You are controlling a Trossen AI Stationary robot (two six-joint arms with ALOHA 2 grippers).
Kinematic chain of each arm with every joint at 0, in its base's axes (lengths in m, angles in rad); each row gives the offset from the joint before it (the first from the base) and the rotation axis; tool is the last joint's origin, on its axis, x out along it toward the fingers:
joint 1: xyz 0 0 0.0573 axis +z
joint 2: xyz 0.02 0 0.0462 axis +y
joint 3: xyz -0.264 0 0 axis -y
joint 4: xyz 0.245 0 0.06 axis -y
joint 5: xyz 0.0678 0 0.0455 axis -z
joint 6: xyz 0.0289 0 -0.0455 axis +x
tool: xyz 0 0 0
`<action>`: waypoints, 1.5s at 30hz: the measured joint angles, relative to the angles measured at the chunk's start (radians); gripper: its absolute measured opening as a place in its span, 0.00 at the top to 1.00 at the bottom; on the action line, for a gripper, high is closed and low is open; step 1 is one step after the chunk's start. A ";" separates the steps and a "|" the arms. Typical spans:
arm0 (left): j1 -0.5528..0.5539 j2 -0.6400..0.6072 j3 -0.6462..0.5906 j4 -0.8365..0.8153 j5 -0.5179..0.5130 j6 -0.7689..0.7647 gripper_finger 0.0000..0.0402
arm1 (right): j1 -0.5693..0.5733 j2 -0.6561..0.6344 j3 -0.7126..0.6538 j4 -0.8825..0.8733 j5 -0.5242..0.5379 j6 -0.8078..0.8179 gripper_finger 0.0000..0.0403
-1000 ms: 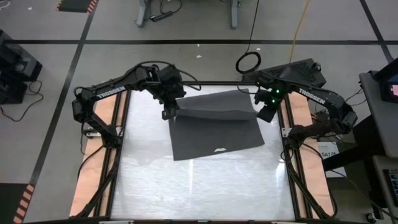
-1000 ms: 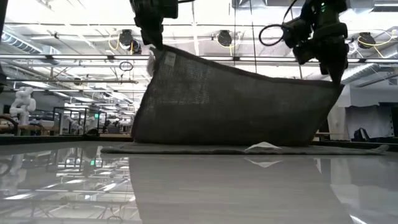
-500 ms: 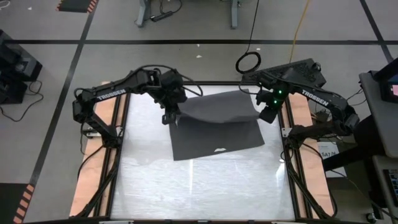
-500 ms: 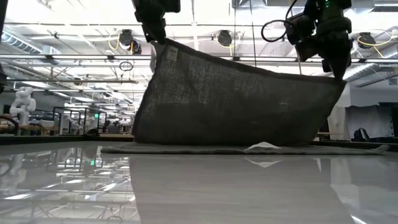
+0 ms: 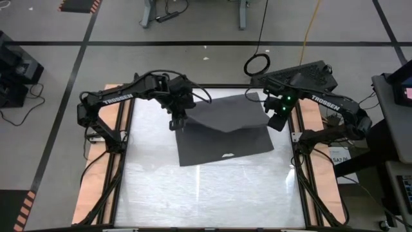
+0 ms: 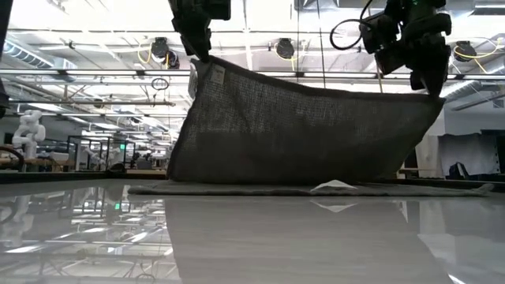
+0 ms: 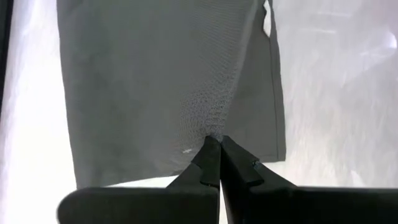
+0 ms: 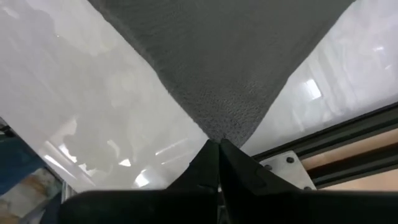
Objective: Roll towel
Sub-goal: Roll the gray towel
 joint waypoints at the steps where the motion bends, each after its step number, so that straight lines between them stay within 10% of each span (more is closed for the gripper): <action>1: 0.000 0.005 0.000 -0.001 0.000 0.000 1.00 | 0.007 0.000 0.000 0.014 0.001 0.007 1.00; 20: -0.014 0.108 0.000 -0.019 -0.029 -0.043 1.00 | 0.111 0.001 -0.366 0.247 -0.089 0.146 1.00; 35: -0.040 0.131 0.000 -0.036 -0.027 -0.044 0.99 | 0.194 0.001 -0.386 0.314 -0.087 0.190 0.99; 45: -0.051 0.131 0.000 -0.032 -0.028 -0.043 0.95 | 0.242 0.001 -0.386 0.303 -0.095 0.222 0.81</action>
